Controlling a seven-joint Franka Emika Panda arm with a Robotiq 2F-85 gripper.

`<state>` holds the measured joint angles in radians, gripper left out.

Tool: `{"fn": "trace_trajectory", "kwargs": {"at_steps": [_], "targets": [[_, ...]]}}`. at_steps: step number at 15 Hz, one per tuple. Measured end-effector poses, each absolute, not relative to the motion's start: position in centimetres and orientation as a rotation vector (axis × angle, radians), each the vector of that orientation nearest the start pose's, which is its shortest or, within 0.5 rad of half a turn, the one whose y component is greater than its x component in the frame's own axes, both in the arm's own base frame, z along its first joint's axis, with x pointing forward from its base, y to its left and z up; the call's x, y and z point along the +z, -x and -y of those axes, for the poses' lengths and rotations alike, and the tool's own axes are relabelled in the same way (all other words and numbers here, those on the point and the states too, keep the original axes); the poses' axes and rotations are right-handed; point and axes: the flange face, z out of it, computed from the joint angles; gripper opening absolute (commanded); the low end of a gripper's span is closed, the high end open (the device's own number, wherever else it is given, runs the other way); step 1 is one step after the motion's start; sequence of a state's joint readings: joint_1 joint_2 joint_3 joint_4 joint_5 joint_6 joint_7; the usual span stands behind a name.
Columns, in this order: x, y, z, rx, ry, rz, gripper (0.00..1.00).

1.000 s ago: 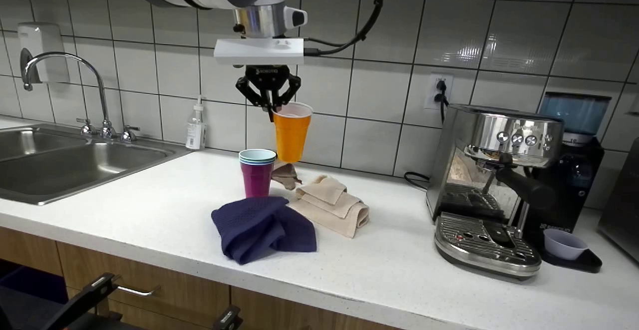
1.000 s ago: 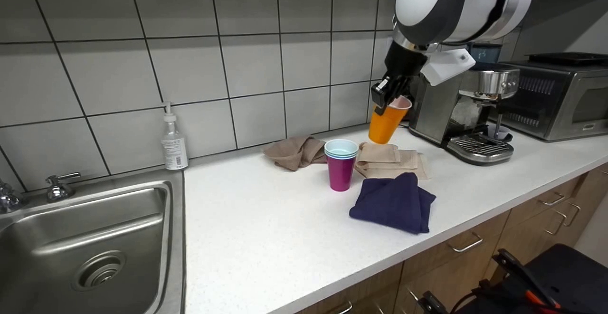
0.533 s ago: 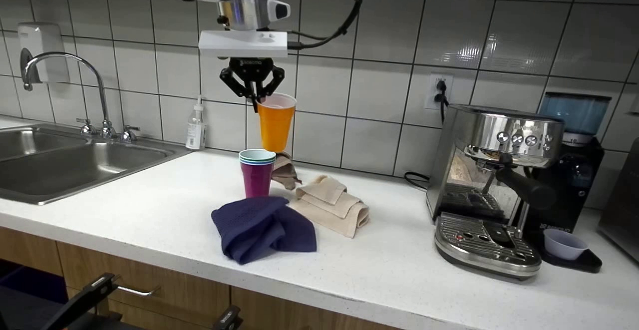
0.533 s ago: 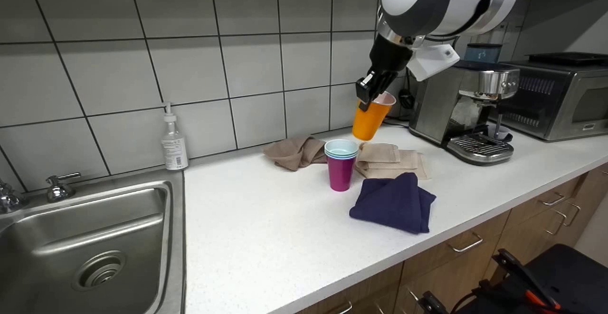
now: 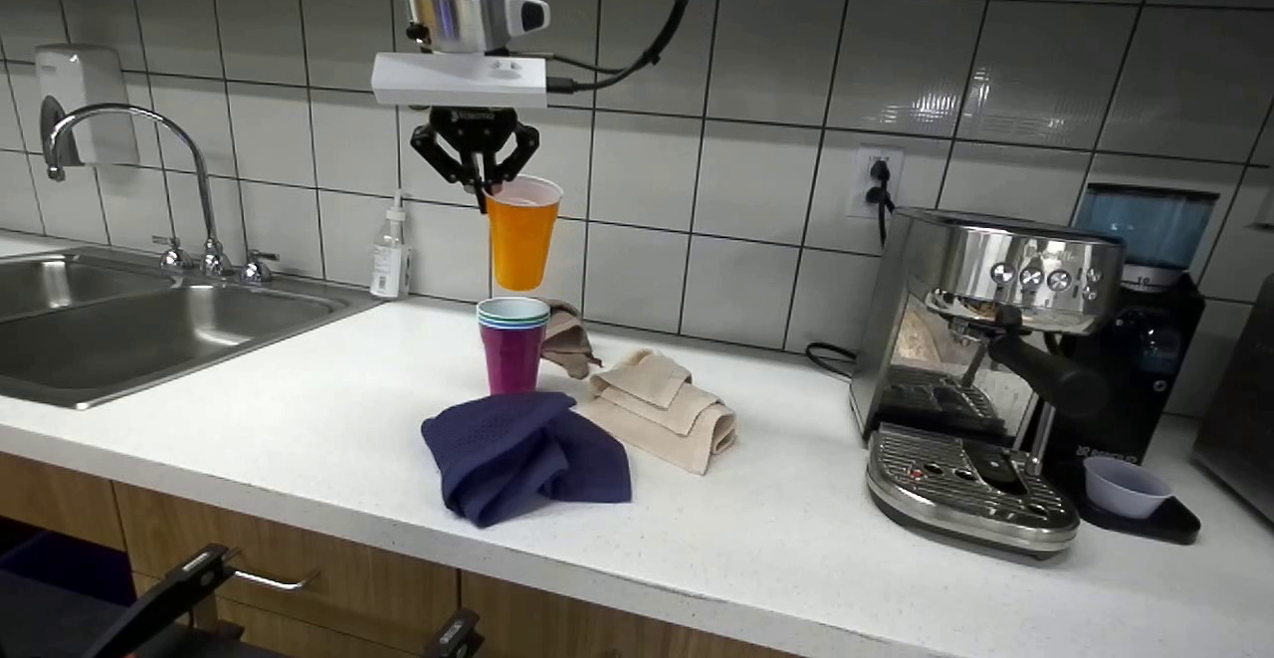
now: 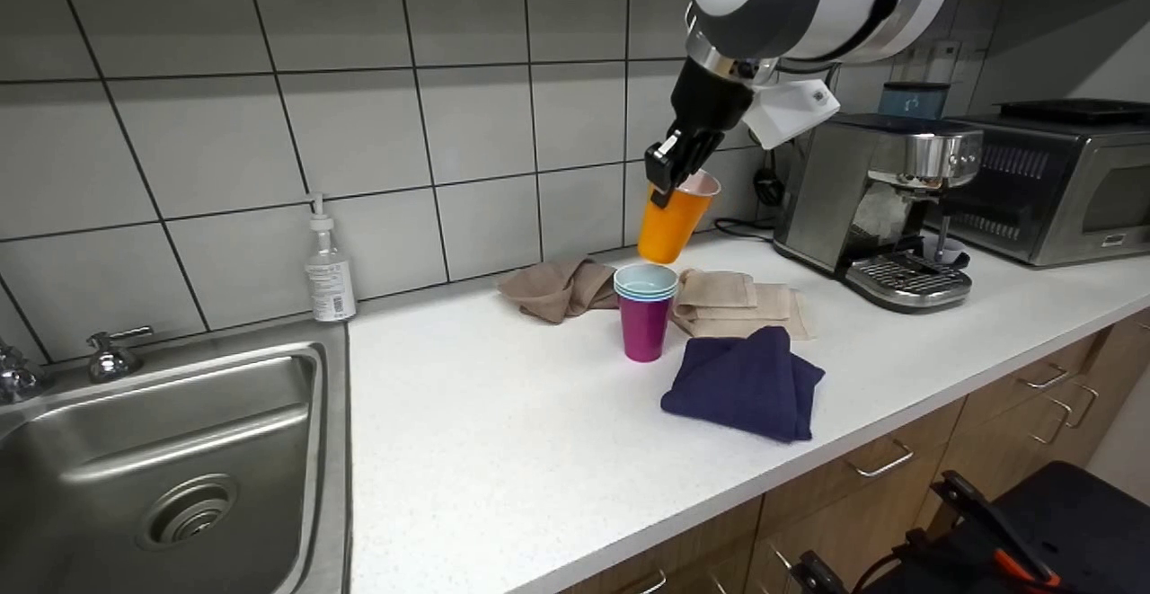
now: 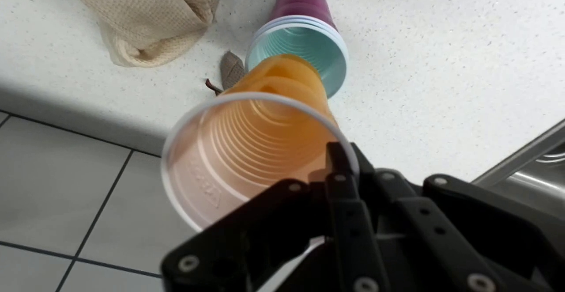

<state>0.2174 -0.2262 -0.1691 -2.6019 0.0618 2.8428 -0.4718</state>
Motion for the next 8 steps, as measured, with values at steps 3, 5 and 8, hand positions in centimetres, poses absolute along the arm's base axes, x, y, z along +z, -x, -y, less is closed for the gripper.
{"fn": "trace_trajectory", "kwargs": {"at_steps": [3, 5, 8], "targets": [[37.8, -46.4, -2.7, -0.719, 3.0, 0.732, 0.01], [37.3, -46.7, -3.1, -0.715, 3.001, 0.745, 0.01], [36.2, -47.2, -3.5, -0.707, 3.006, 0.76, 0.01]]}}
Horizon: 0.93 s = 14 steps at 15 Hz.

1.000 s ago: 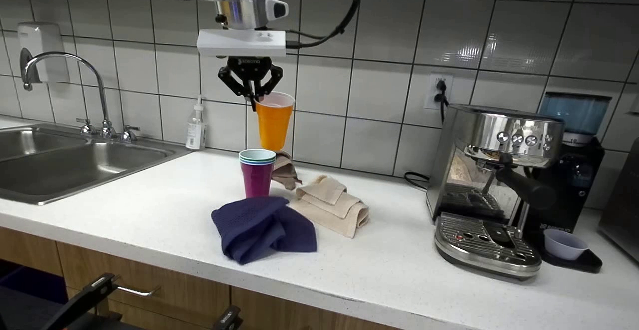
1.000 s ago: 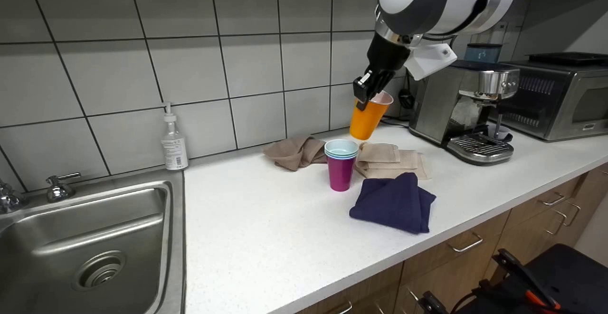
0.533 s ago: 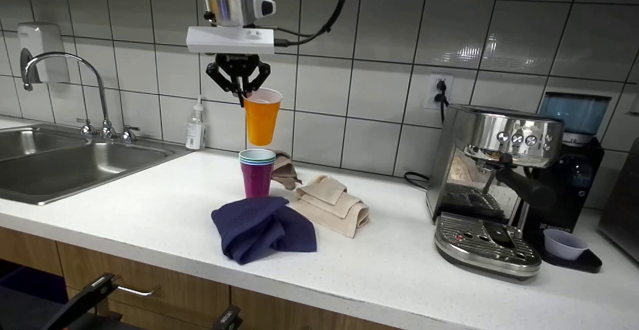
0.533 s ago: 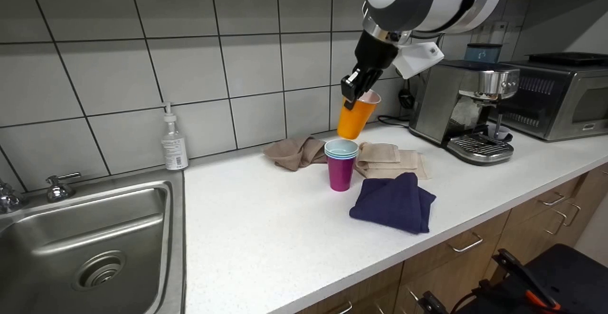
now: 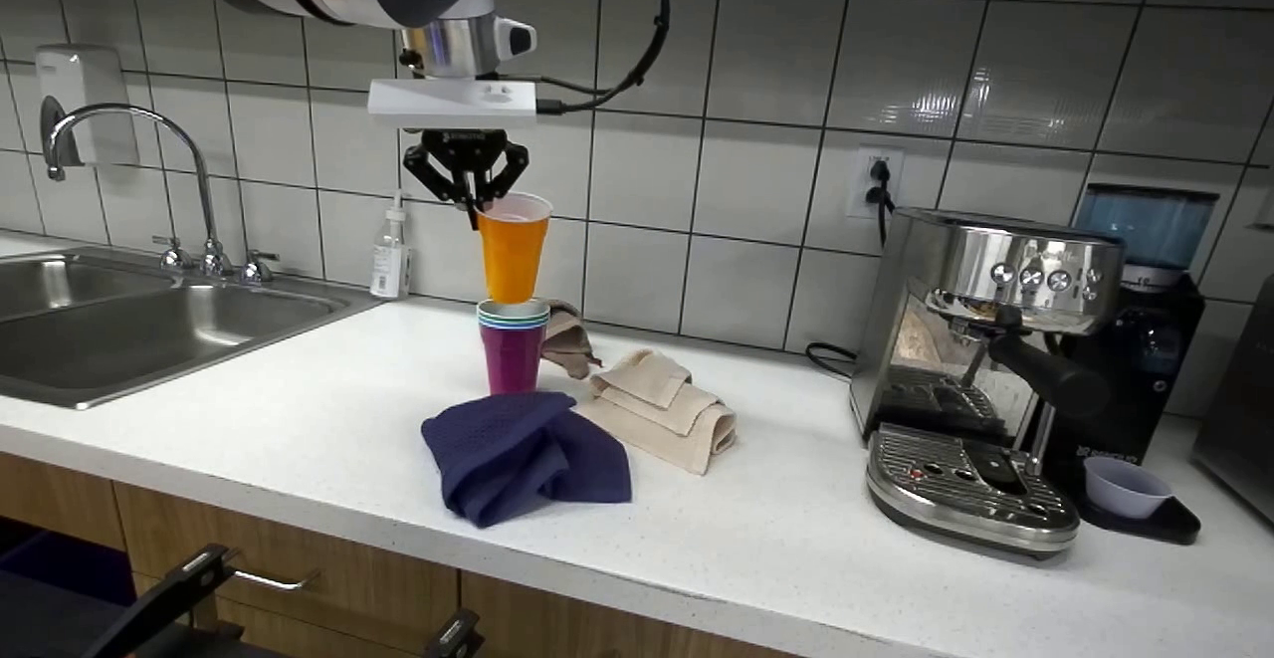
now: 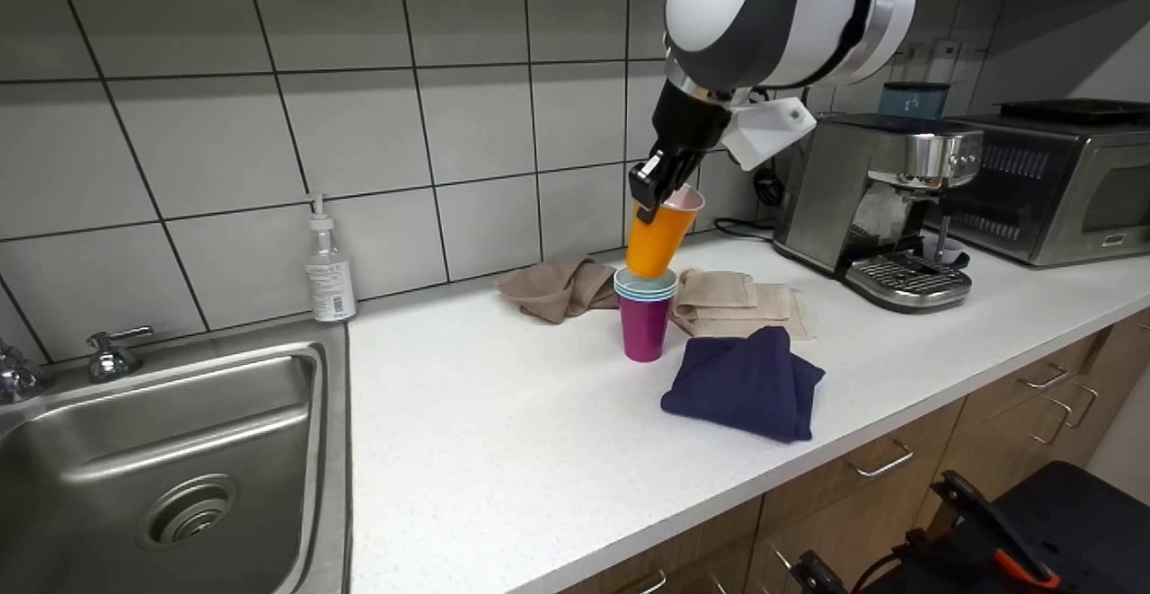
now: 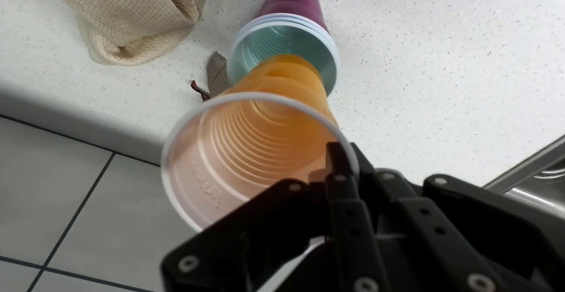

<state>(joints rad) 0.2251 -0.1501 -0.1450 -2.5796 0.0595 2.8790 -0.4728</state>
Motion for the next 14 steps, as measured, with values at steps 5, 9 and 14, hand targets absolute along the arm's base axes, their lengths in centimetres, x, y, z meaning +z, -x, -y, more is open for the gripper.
{"fn": "trace_trajectory", "kwargs": {"at_steps": [5, 9, 14], "targets": [[34.5, -47.9, -3.6, -0.679, 3.018, 0.771, 0.01], [33.7, -48.4, -3.6, -0.657, 3.023, 0.778, 0.01], [33.0, -48.8, -3.7, -0.643, 3.029, 0.801, 0.01]]}}
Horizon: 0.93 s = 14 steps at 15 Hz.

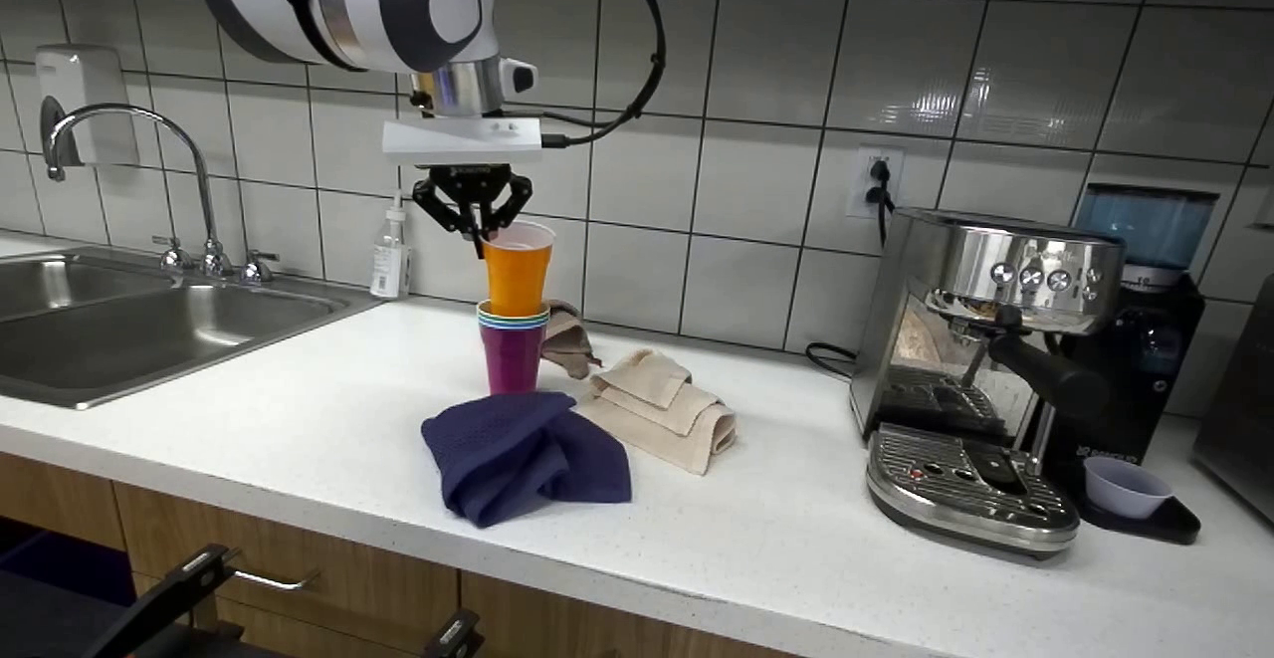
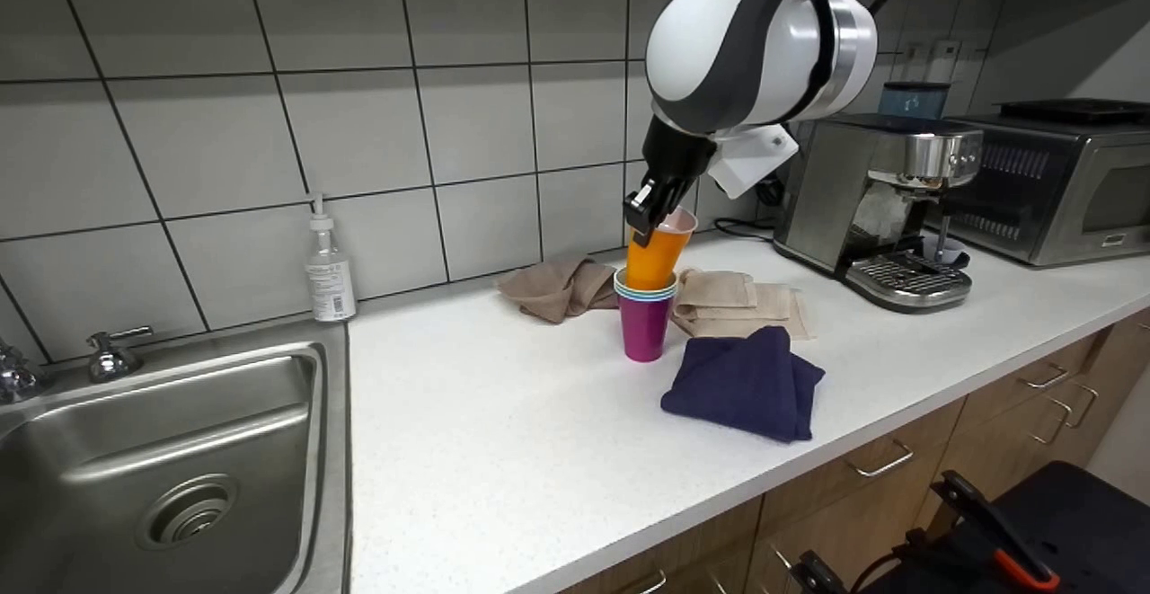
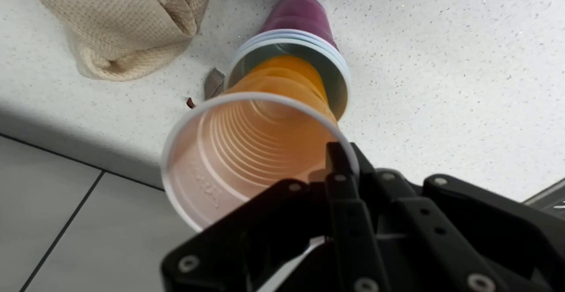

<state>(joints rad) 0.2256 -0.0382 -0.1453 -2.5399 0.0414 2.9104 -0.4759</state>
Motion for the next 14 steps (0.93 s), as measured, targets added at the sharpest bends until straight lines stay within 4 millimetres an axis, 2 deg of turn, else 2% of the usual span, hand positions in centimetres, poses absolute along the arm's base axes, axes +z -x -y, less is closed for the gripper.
{"fn": "trace_trajectory", "kwargs": {"at_steps": [14], "targets": [[30.2, -50.3, -3.9, -0.564, 3.058, 0.912, 0.01]]}}
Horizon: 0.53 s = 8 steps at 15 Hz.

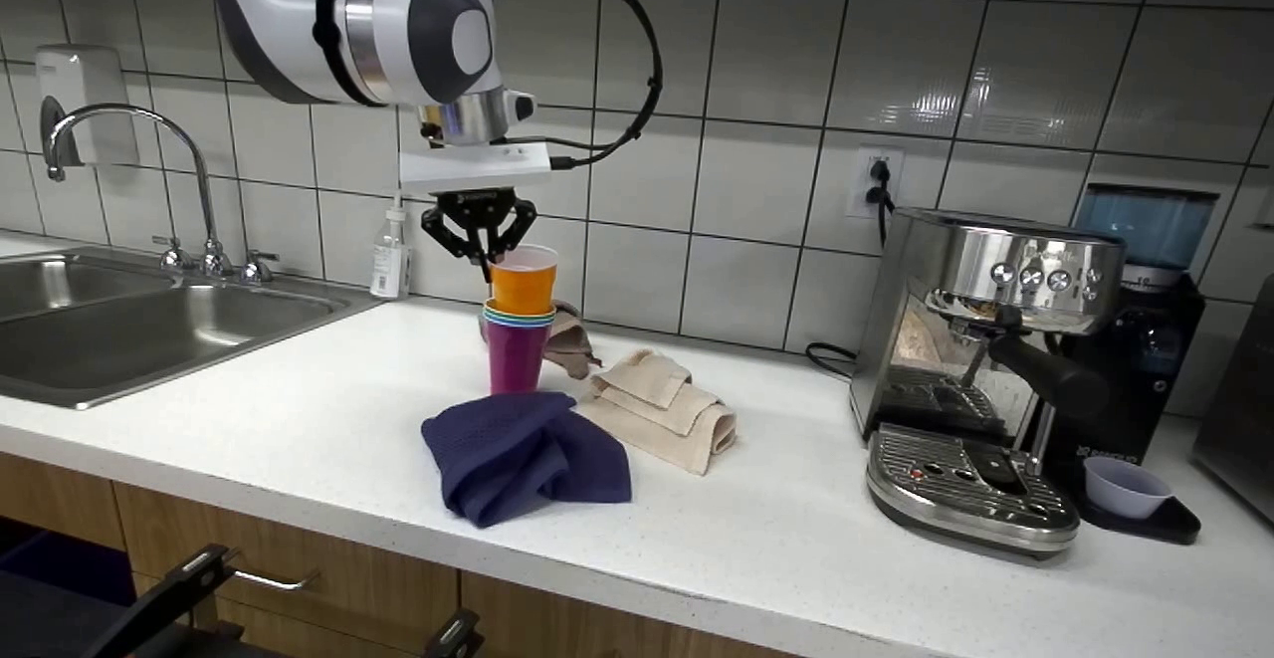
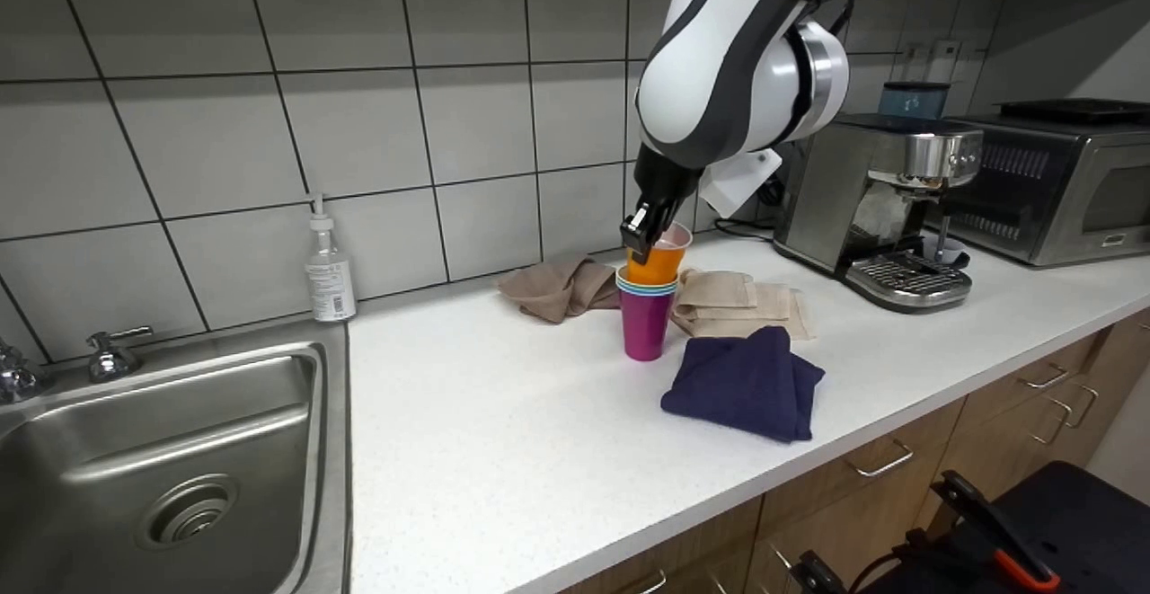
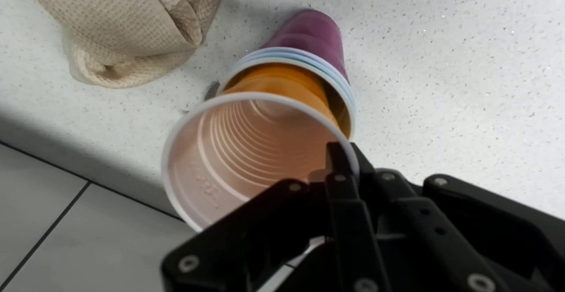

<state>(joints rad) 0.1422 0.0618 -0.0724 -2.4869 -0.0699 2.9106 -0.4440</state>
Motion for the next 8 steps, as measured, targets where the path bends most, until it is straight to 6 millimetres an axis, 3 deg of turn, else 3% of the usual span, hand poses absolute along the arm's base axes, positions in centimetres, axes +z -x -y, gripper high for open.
{"fn": "trace_trajectory", "kwargs": {"at_steps": [8], "targets": [[29.02, -50.79, -4.61, -0.534, 3.064, 0.924, 0.01]]}}
